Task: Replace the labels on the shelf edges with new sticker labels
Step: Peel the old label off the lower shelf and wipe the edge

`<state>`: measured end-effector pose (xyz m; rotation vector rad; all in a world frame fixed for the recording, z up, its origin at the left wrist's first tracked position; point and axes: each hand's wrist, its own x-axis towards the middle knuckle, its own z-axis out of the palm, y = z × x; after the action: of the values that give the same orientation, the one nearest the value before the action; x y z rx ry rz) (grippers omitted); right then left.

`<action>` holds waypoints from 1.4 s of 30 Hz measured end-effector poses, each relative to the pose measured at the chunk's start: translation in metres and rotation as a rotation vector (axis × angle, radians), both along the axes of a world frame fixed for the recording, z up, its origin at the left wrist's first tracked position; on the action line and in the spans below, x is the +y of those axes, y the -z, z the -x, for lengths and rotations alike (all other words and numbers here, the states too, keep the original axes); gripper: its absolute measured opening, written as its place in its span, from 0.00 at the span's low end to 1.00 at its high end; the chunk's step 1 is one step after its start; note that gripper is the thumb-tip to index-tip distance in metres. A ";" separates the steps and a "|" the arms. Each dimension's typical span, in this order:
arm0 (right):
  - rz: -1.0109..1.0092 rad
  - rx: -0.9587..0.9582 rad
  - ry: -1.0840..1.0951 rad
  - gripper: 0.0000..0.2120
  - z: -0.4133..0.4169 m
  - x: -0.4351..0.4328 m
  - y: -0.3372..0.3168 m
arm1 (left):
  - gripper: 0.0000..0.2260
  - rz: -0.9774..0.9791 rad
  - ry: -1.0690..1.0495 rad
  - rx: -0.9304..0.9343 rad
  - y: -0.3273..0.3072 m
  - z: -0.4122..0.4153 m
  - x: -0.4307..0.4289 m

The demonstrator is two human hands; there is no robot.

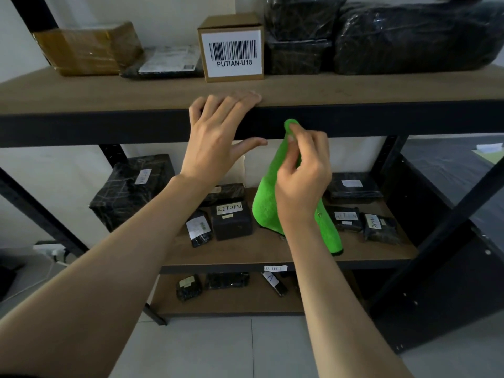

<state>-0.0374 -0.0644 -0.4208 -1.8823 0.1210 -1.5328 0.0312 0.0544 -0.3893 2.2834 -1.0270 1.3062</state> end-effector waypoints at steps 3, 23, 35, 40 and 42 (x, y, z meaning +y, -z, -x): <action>0.029 0.035 -0.021 0.11 -0.001 0.009 0.000 | 0.26 -0.002 -0.004 0.005 0.000 0.000 0.000; 0.050 0.082 -0.079 0.11 0.003 0.004 0.009 | 0.26 0.014 0.003 0.025 -0.001 0.003 -0.002; -0.025 0.023 -0.079 0.05 0.007 -0.009 -0.003 | 0.26 0.016 0.003 -0.005 0.000 -0.002 0.000; 0.075 0.035 -0.097 0.04 -0.004 -0.006 -0.006 | 0.27 -0.038 0.045 -0.006 -0.001 -0.007 0.006; 0.140 0.028 -0.071 0.03 -0.007 -0.008 -0.005 | 0.26 -0.024 0.053 -0.005 0.000 -0.008 0.005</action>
<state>-0.0302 -0.0726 -0.4160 -1.9960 -0.0414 -1.5008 0.0390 0.0599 -0.3889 2.2553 -1.1028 1.2853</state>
